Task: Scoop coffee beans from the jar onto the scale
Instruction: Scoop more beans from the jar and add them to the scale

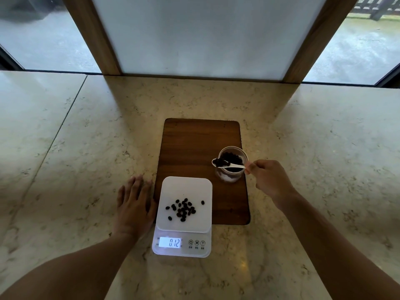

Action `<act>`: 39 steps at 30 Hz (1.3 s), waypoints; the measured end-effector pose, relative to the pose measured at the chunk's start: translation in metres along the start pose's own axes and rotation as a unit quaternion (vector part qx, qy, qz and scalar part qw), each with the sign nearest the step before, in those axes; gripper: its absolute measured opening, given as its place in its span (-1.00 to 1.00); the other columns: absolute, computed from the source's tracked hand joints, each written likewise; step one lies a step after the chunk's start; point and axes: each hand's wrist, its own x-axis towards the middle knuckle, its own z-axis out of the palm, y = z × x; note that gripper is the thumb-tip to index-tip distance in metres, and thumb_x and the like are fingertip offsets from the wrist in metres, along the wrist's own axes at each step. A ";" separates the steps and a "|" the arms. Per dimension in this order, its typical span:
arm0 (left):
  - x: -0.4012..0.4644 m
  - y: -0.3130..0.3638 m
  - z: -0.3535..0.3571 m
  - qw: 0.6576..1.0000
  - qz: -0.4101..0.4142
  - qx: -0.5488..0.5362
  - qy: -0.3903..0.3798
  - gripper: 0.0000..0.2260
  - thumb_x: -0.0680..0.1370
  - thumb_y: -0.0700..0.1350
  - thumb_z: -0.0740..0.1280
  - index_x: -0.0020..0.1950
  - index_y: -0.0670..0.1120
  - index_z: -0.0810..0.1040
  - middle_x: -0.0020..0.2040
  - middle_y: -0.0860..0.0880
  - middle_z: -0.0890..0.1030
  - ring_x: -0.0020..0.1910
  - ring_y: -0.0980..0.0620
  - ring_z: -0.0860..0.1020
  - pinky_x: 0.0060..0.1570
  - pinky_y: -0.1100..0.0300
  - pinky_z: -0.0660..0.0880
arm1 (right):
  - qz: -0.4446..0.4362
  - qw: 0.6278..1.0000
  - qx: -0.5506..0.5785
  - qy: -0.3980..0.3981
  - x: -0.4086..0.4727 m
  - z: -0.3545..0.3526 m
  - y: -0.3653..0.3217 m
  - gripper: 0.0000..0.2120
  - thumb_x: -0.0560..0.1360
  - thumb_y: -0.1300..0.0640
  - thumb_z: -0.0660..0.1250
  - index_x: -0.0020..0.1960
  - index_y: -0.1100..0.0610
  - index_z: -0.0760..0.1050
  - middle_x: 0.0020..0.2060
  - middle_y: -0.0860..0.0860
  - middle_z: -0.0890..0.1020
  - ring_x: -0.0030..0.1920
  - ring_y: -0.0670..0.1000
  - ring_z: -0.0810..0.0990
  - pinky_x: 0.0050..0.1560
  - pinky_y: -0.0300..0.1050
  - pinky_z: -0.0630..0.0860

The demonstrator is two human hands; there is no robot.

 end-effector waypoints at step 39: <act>0.000 -0.005 0.007 1.000 0.000 -0.010 0.013 -0.48 0.58 0.13 0.02 0.51 -0.02 0.27 0.59 -0.12 0.18 0.60 -0.06 -0.03 0.54 -0.12 -0.08 | -0.035 0.996 0.041 -0.077 -0.044 0.080 0.020 -0.79 0.56 0.02 0.34 -0.14 0.06 0.69 -0.60 -0.04 0.49 -0.59 -0.13 0.38 -0.56 -0.38 0.30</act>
